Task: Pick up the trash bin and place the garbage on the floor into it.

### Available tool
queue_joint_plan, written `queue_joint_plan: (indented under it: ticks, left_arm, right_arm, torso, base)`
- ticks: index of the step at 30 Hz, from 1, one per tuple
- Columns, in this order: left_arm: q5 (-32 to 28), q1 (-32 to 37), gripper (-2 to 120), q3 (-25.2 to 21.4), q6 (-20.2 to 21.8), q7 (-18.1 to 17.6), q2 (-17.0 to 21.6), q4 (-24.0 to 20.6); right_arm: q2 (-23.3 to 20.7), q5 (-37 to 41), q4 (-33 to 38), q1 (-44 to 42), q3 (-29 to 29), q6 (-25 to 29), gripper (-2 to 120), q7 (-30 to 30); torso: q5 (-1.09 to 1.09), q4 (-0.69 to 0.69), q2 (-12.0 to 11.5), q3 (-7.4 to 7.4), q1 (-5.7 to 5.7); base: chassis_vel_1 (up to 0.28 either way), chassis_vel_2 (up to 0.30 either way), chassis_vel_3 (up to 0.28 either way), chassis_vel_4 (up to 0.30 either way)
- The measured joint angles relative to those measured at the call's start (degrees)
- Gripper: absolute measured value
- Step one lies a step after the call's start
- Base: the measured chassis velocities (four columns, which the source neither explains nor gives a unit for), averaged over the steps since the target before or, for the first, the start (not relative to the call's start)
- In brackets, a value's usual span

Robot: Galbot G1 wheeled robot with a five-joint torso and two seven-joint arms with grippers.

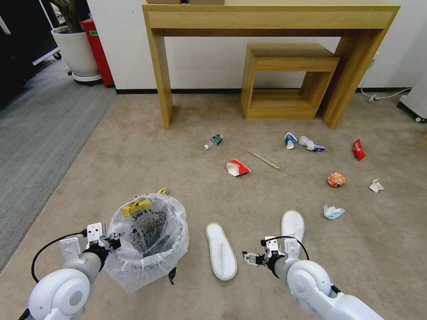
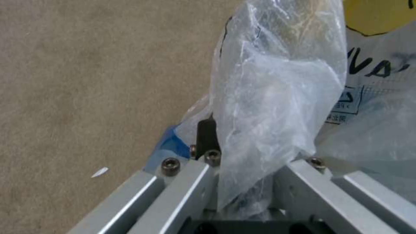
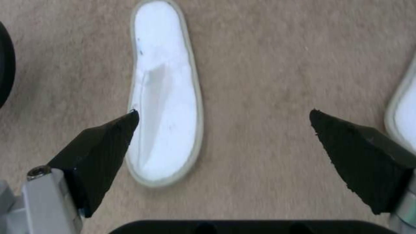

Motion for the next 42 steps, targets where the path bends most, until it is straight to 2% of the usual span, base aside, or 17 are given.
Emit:
queue_joint_plan:
  ticks: [7,21,34,38,40,42]
  left_arm:
    - [-0.1,-0.2,1,0.0,0.0,0.0,0.0,0.1]
    - [-0.2,-0.1,1,-0.1,-0.7,0.1,-0.5,0.2]
    - [-0.1,-0.2,1,0.1,-1.1,0.2,-0.7,0.6]
    - [-0.2,-0.1,1,-0.1,-1.2,0.2,-0.7,0.4]
    - [-0.3,-0.1,1,-0.1,-1.4,0.2,-0.6,0.2]
    - [-0.3,-0.2,1,-0.1,-1.4,0.3,-0.5,0.0]
  right_arm:
    - [1.4,0.4,-2.9,4.4,-5.0,0.3,100,0.8]
    - [7.7,-1.8,-12.0,9.4,-13.1,1.5,100,1.9]
    - [13.8,-3.9,-20.5,13.1,-16.8,3.1,100,2.4]
    - [14.8,-4.2,-22.1,13.9,-17.8,3.4,92,2.7]
    - [15.1,-4.6,-23.5,14.4,-18.6,4.1,82,2.7]
    - [15.3,-4.9,-24.1,14.6,-18.9,4.5,80,2.7]
  torso:
    - [-0.01,0.01,0.0,0.00,0.00]
    - [0.00,0.00,0.0,0.00,0.00]
    - [-0.01,0.00,0.0,0.00,0.01]
    - [0.00,0.01,0.0,0.00,0.00]
    - [0.00,0.00,0.0,0.00,0.01]
    - [0.00,0.01,0.0,0.00,0.01]
  base:
    - [0.000,0.000,0.000,0.000]
    - [0.000,0.000,0.000,0.000]
    - [0.000,0.000,0.000,0.000]
    - [0.000,0.000,0.000,0.000]
    - [0.000,0.000,0.000,0.000]
    - [0.000,0.000,0.000,0.000]
